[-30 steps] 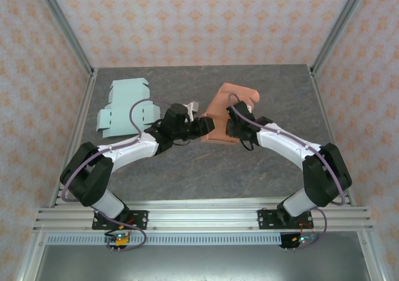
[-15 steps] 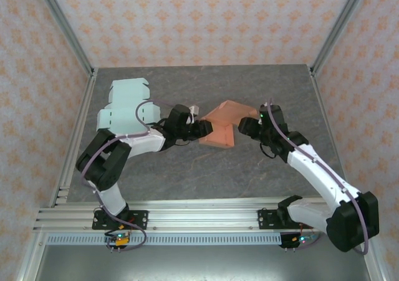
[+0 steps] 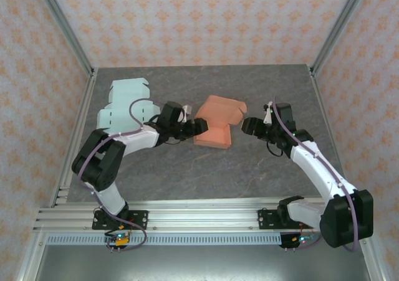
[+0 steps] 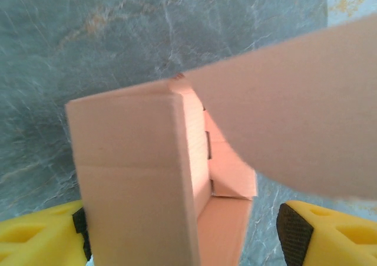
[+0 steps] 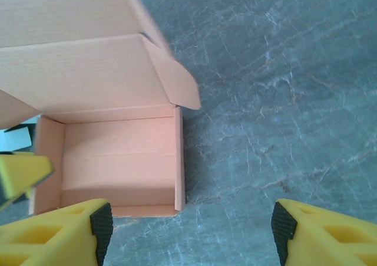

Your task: Fold the paper box

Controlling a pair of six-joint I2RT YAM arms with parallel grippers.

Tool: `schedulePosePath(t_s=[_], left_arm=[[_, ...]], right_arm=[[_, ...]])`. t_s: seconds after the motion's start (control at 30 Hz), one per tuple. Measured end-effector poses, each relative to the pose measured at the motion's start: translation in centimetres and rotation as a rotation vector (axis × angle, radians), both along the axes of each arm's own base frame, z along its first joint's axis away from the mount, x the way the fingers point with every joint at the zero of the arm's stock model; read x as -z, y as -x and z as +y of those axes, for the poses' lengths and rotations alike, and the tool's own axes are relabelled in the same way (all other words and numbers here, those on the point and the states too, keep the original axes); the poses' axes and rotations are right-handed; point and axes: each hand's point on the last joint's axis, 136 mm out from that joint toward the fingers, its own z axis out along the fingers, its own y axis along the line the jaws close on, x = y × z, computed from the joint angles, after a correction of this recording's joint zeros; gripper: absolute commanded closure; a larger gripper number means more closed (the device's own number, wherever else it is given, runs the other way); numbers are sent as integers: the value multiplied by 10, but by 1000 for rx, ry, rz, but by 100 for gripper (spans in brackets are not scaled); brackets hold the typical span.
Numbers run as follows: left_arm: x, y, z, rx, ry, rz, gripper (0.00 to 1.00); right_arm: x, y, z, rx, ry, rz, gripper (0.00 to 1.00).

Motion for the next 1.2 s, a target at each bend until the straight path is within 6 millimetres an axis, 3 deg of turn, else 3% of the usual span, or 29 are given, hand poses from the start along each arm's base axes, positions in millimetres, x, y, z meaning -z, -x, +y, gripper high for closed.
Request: schedulePosePath(t_s=[0.27, 0.5, 0.63, 0.8, 1.0, 1.2], left_arm=[[-56, 8, 27, -17, -71, -151, 10], [-58, 17, 48, -15, -194, -190, 10], [-56, 17, 61, -19, -292, -193, 10], [-79, -3, 78, -140, -249, -181, 5], [-89, -38, 125, -452, -40, 4, 0], [-65, -69, 97, -527, 124, 215, 2]], right_arm=[[-7, -10, 9, -106, 42, -21, 18], [-16, -10, 10, -127, 48, -26, 4], [-21, -23, 6, -23, -82, 51, 4], [-27, -61, -16, 207, -332, 200, 4], [-18, -77, -3, 335, -556, 386, 2], [0, -88, 13, 428, -638, 500, 3]])
